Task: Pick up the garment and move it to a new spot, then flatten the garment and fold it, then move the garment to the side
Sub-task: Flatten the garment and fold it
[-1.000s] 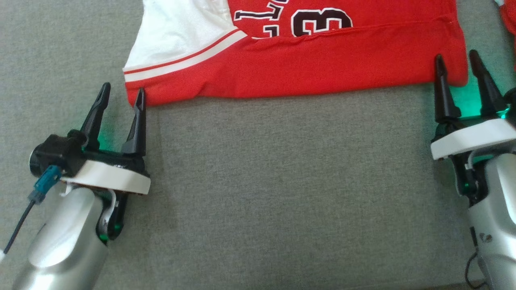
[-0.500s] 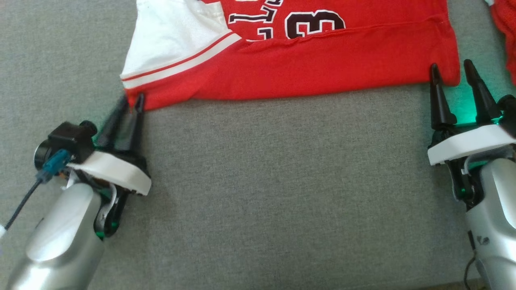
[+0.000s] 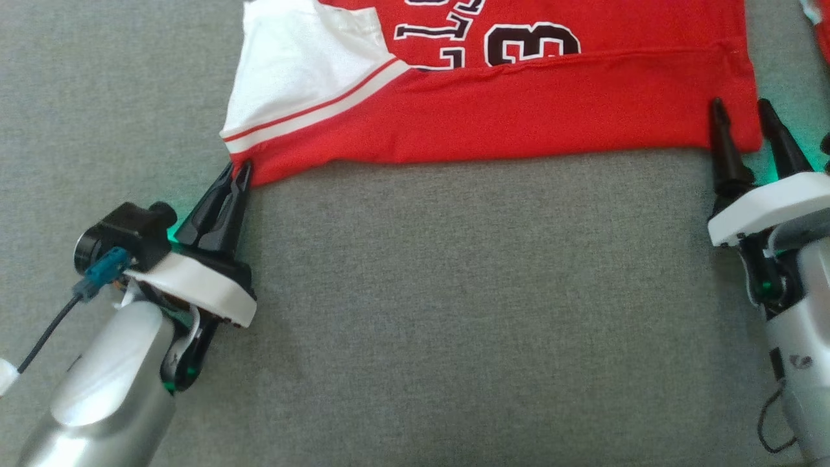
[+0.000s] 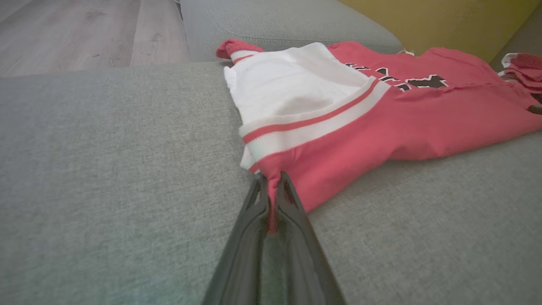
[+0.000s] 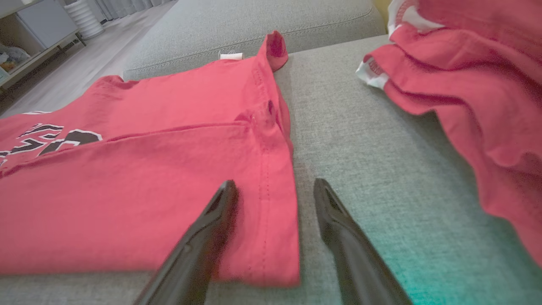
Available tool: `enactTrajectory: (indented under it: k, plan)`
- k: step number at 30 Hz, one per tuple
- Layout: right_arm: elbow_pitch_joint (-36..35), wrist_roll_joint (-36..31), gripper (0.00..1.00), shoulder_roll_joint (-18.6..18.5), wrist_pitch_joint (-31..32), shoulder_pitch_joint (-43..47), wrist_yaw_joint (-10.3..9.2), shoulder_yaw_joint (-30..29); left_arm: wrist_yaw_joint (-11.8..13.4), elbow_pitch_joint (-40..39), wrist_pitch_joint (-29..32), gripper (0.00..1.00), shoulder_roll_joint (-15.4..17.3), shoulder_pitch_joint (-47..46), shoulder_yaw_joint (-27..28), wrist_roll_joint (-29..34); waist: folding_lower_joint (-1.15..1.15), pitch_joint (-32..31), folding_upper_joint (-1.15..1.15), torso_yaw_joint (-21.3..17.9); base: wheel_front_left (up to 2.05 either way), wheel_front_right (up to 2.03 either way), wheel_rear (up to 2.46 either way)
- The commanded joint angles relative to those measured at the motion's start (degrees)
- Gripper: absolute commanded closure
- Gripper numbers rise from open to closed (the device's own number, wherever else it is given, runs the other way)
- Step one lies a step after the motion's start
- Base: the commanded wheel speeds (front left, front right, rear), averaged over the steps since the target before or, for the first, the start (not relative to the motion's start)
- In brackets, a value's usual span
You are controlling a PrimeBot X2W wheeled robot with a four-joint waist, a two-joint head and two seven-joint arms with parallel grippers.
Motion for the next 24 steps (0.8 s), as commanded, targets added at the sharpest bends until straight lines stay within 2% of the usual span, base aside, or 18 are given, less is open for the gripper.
enactTrajectory:
  k: [1,2,13,20,24]
  plan:
    - [-0.9,1.1,0.49,-1.1,1.5,1.5,-0.05,1.2,-0.1,-1.0,-0.6,1.0,2.4,0.4,1.6,0.7,-0.01,-0.6,0.0,0.4,0.0,0.0,0.0]
    - [-1.0,1.5,1.0,-1.4,2.3,1.9,-0.05,1.2,-0.1,-1.1,-0.7,1.0,2.4,0.6,1.5,0.8,-0.01,-0.9,0.0,0.5,0.0,0.0,0.0]
    - [-8.2,4.0,1.0,-7.6,6.5,9.3,-0.05,2.9,1.6,-7.1,0.7,1.0,4.2,7.5,-0.2,0.5,-0.01,-6.4,0.0,2.0,0.0,0.0,0.0]
    - [-16.8,9.8,1.0,-14.0,9.8,18.8,-0.05,4.9,5.5,-17.6,3.7,1.0,6.8,16.2,-0.9,-0.3,-0.01,-9.0,0.0,3.1,0.0,0.0,0.0]
    - [-20.8,13.2,1.0,-18.0,10.9,25.0,-0.05,4.2,8.1,-24.5,5.2,1.0,8.2,21.7,-0.9,-1.5,-0.01,-9.5,0.0,3.3,0.0,0.0,0.0]
